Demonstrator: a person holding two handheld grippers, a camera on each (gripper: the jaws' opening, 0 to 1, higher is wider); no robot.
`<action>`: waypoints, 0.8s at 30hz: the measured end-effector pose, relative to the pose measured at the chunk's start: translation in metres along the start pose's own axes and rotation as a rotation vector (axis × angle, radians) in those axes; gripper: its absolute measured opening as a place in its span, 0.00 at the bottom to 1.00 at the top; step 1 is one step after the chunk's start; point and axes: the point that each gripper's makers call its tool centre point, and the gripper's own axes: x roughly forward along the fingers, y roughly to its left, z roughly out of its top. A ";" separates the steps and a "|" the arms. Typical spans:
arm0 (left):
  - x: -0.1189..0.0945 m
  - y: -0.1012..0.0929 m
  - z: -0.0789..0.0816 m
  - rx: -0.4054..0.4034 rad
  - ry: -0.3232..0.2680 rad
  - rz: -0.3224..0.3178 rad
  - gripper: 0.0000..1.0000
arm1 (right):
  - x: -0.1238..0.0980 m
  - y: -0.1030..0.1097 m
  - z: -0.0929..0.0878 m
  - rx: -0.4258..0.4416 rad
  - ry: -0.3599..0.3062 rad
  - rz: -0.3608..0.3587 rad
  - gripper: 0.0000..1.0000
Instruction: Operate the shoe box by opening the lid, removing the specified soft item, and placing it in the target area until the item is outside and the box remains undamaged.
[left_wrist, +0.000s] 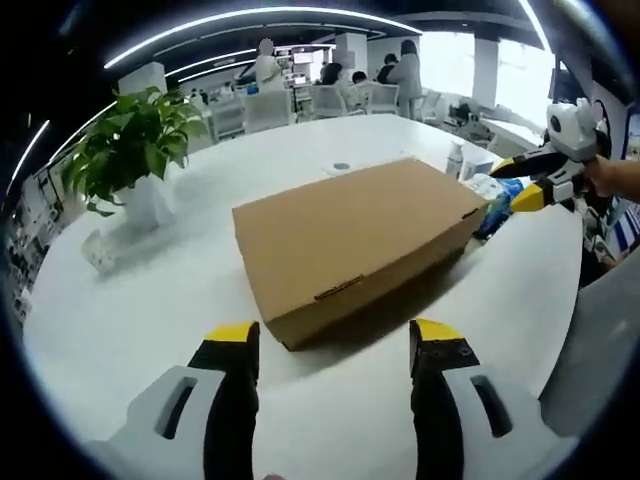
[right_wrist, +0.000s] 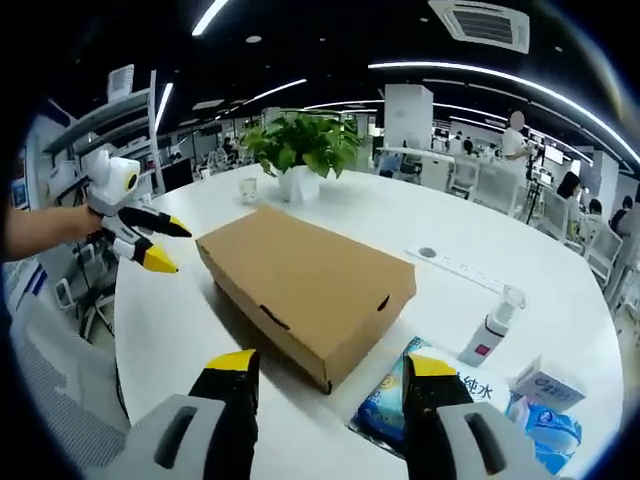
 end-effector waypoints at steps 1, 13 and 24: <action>-0.003 -0.004 0.000 -0.002 -0.005 -0.002 0.62 | -0.002 0.001 -0.001 -0.005 0.000 -0.001 0.57; -0.027 -0.029 -0.002 -0.015 -0.057 -0.007 0.68 | -0.043 0.002 -0.006 -0.032 -0.036 -0.041 0.64; -0.053 -0.050 -0.008 0.013 -0.079 -0.019 0.71 | -0.080 -0.003 -0.022 -0.037 -0.047 -0.095 0.72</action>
